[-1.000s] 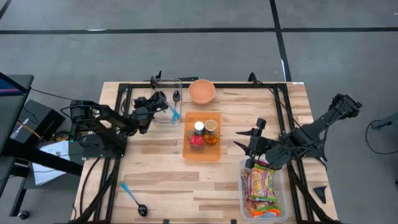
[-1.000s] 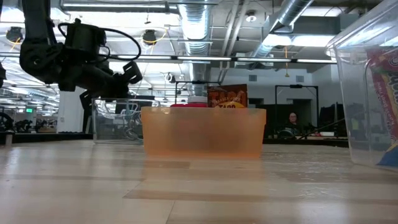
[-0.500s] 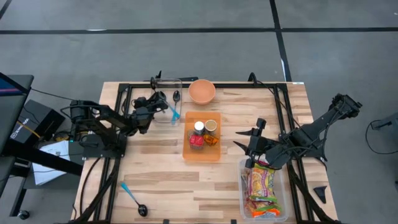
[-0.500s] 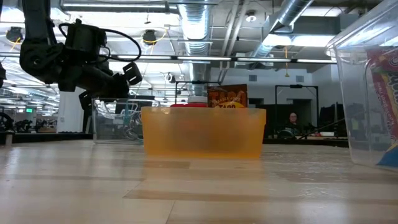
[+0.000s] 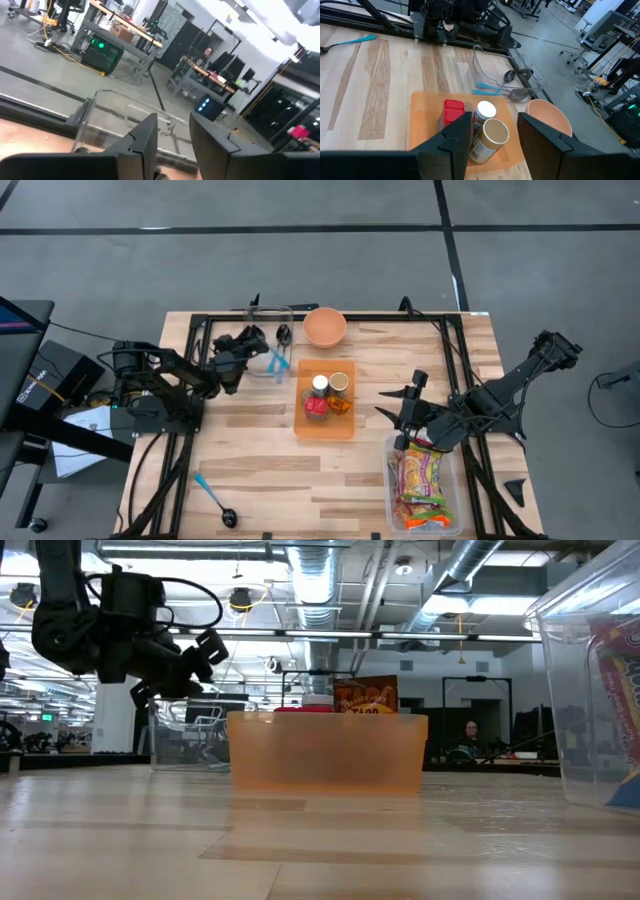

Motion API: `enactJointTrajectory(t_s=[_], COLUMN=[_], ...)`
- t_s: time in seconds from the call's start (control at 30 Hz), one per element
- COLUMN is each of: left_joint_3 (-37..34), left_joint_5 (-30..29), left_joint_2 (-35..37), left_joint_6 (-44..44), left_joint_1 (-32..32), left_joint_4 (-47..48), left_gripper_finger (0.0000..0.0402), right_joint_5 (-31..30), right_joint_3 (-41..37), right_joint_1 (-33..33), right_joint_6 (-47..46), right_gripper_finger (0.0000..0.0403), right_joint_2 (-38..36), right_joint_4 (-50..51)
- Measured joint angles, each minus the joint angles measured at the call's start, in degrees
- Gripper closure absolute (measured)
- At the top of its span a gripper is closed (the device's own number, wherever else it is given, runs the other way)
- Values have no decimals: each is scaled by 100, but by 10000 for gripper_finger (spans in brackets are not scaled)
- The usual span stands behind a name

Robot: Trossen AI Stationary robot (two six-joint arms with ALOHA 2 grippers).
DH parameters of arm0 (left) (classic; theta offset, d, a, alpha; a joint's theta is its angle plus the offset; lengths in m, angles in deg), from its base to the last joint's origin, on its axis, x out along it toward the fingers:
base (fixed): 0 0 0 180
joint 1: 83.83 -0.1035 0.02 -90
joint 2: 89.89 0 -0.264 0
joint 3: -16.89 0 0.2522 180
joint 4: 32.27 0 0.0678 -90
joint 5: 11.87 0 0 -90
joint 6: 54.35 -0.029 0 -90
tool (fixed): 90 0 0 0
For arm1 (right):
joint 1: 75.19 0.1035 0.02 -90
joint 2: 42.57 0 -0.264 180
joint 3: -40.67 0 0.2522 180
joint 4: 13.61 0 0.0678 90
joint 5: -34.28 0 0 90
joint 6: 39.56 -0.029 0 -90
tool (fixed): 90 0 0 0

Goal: Pick & Place Food Item
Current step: Put the blue spoon into the transparent bin

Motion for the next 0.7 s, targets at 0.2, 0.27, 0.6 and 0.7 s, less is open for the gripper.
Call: enactJointTrajectory(t_s=[0.2, 0.27, 0.6, 0.7], left_joint_3=[2, 2, 50, 50], left_joint_5=[619, 1054, 7204, 8904], left_joint_2=[0, 61, 1529, 2070], left_joint_6=[-413, -590, -1483, -1188], left_joint_1=[3, 24, 97, 293], left_joint_4=[-471, -619, -265, 313], left_gripper_finger=[286, 287, 297, 297], right_joint_5=[0, 0, 2, 1], right_joint_3=[1, 1, 1, 0], right_joint_1=[0, 0, 0, 0], right_joint_6=[0, 0, -2, -2], right_gripper_finger=[249, 249, 249, 249], right_joint_2=[-1, 0, -2, -2], right_joint_4=[2, 3, 35, 44])
